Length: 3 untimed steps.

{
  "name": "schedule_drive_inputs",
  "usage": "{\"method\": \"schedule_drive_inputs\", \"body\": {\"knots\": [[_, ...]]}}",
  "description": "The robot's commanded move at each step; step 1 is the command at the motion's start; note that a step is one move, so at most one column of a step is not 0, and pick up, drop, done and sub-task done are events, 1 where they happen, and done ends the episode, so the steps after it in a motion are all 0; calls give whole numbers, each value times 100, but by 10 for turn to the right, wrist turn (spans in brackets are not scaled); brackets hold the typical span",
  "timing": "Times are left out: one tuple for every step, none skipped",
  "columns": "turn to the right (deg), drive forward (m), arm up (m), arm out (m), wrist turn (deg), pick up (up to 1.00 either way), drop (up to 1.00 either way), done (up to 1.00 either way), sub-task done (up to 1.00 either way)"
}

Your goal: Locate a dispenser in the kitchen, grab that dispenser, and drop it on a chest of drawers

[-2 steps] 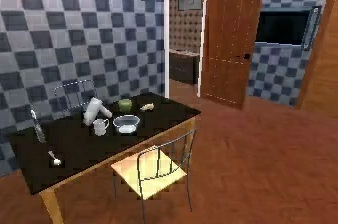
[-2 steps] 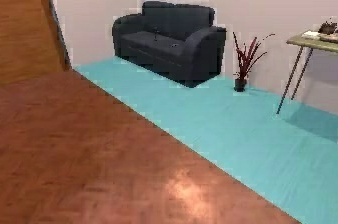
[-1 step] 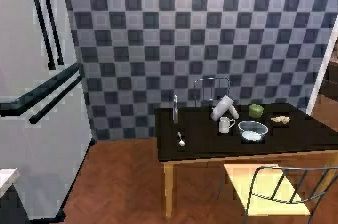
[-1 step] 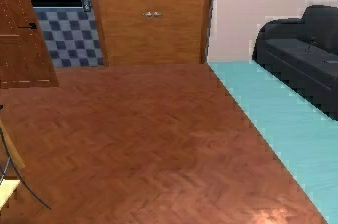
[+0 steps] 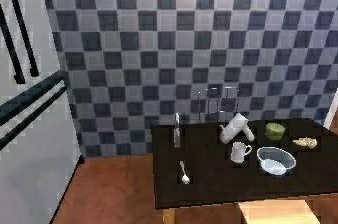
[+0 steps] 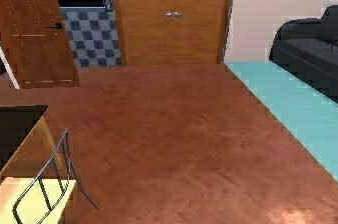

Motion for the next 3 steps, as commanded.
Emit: {"method": "schedule_drive_inputs", "body": {"knots": [[-450,0,0,0,0,0,0,0,0],[-390,0,0,0,0,0,0,0,0],[-30,0,0,0,0,0,0,0,0]]}}
